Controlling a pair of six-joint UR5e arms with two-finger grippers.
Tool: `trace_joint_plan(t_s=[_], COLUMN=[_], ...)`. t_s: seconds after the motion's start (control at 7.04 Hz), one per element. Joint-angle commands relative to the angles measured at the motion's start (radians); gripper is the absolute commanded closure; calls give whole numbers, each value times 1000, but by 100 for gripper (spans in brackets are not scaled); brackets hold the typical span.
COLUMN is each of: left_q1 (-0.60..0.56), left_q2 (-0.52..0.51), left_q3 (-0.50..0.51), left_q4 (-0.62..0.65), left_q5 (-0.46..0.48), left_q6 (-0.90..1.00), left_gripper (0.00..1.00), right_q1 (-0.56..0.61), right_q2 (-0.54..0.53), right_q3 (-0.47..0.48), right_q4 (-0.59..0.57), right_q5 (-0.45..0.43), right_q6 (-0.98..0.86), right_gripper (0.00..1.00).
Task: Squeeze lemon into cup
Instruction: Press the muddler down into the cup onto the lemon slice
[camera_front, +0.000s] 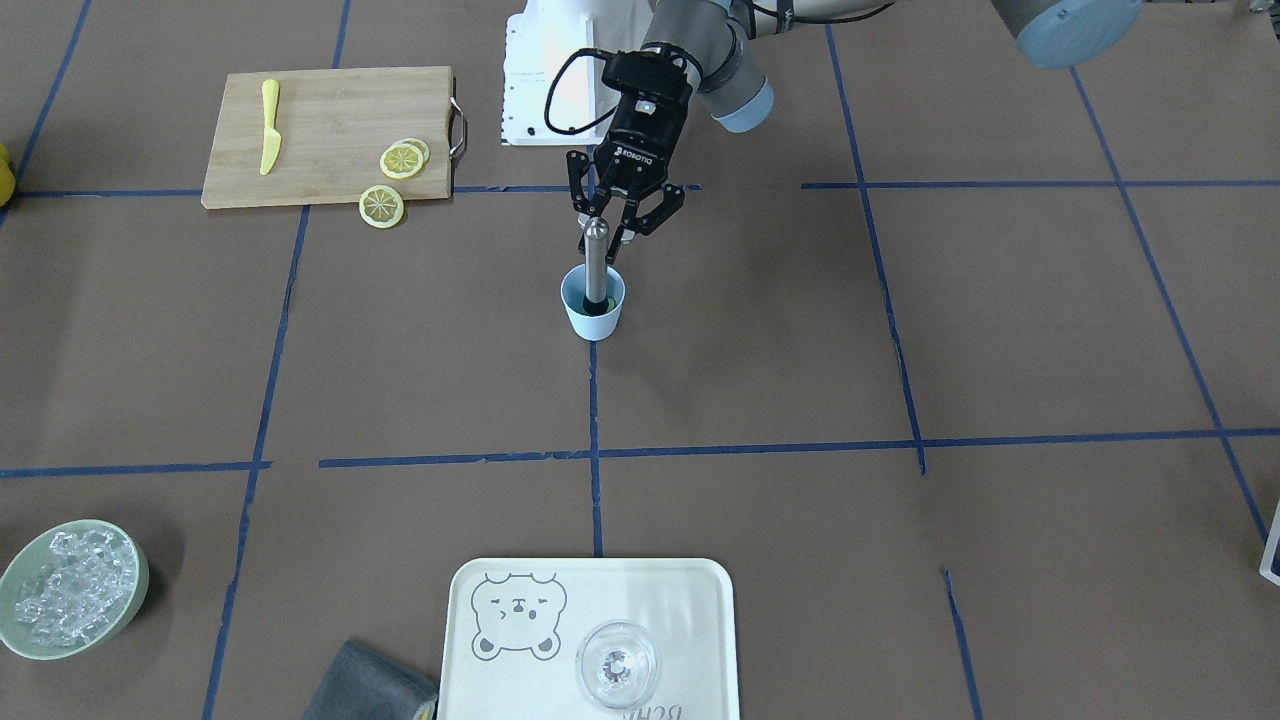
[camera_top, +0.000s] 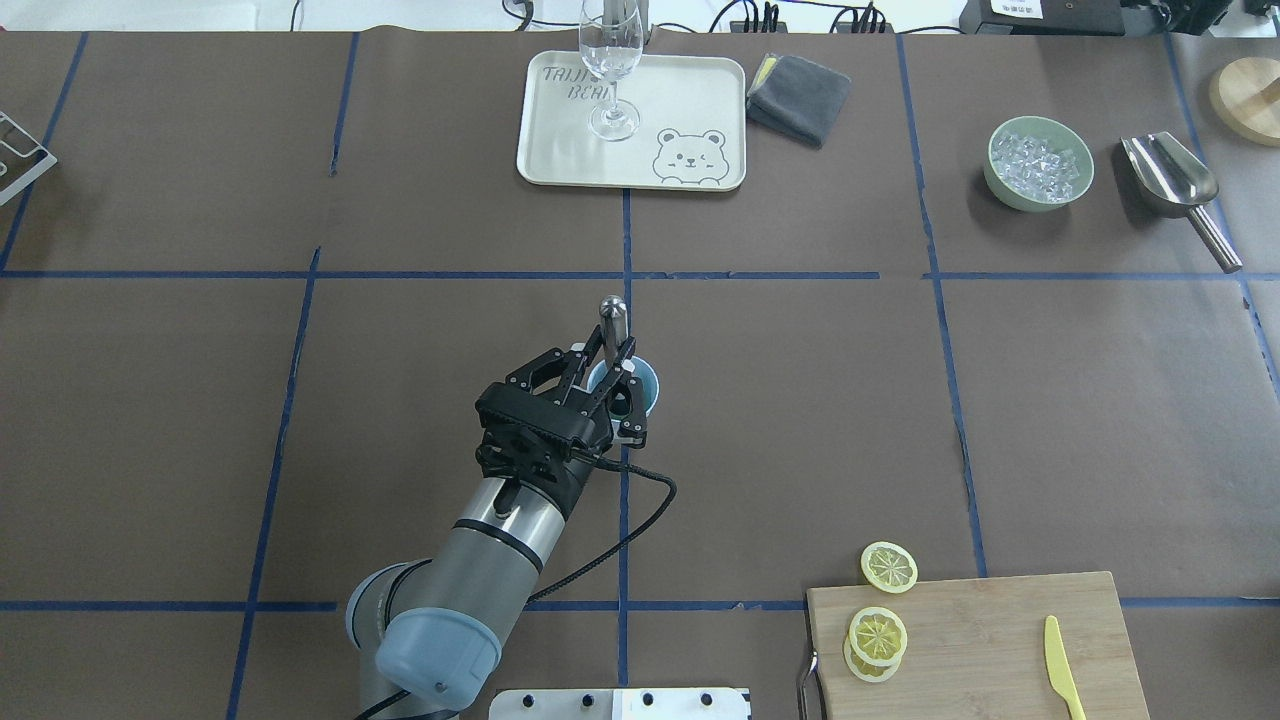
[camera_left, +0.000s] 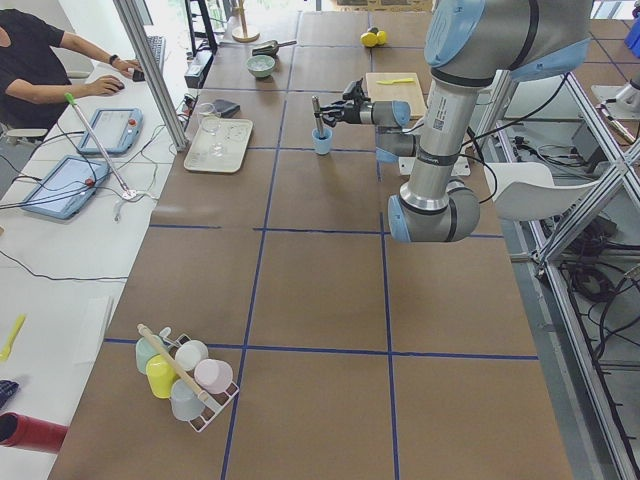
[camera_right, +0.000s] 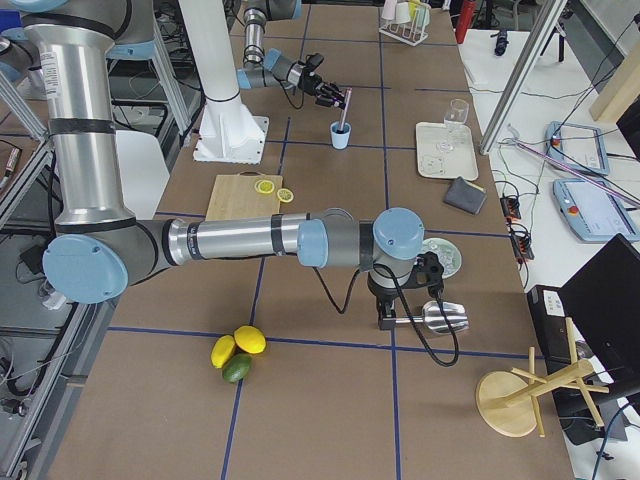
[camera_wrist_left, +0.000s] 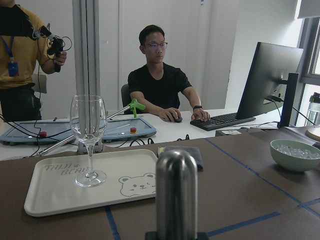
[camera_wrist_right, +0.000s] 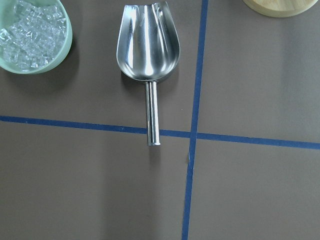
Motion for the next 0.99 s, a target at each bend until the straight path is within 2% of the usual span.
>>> trace_joint_plan(t_s=[0.0,0.14,0.57,0.71,0.85], left_q1=[1,1,-7,-16,-46], left_q2=[0,0,9,9,9], left_q3=[-3,-17,-185,-209,-251], left_q4=[0,1,-2,-5,4], left_q5=[-1,-10,-24,-24,-61], left_q6=[0,18,189,216,218], left_gripper=[100,100,100,100,100], right_q1=[2,2,6,6,8], right_q2=[3,3,3,2,2], right_q3=[0,0,0,0,0], right_q4=[0,0,0,0,0], right_q5=[0,0,0,0,0], right_q6=[-1,0,-2,-2,-2], right_gripper=[0,0,0,0,0])
